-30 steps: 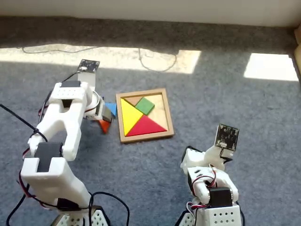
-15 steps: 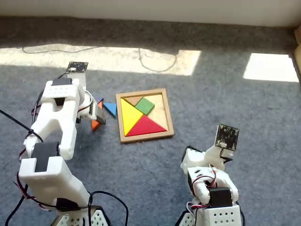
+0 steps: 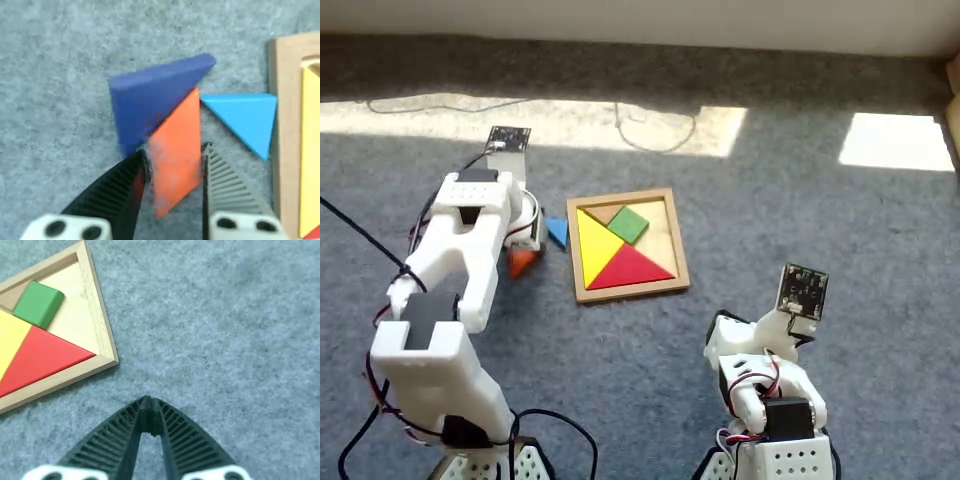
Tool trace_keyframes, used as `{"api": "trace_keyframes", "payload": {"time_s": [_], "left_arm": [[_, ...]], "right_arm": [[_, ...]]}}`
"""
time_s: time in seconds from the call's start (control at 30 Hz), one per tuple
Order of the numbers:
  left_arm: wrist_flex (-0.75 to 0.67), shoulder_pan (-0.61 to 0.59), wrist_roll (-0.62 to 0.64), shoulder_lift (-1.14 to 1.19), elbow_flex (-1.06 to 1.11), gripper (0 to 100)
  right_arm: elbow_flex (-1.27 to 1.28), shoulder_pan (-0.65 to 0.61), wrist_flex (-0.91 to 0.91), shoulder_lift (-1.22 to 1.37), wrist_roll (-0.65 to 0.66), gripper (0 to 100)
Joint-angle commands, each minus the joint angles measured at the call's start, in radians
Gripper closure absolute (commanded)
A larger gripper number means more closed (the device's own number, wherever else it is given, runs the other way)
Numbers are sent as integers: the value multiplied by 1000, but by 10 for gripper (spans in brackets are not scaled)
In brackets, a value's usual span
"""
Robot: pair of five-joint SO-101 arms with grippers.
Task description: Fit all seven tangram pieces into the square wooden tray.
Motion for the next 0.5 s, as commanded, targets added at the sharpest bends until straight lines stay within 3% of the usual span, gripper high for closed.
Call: {"api": "trace_keyframes", "payload": {"time_s": [0.0,0.23,0.47], "left_arm": [[91,16,-5,59,-91,875],[117,47,-75,-12,-90,971],[164,117,-89,-259,2,979]], "right_arm": [[124,10,7,-1,6,993],[124,54,2,-2,3,993],[124,54,2,-2,2,993]]}}
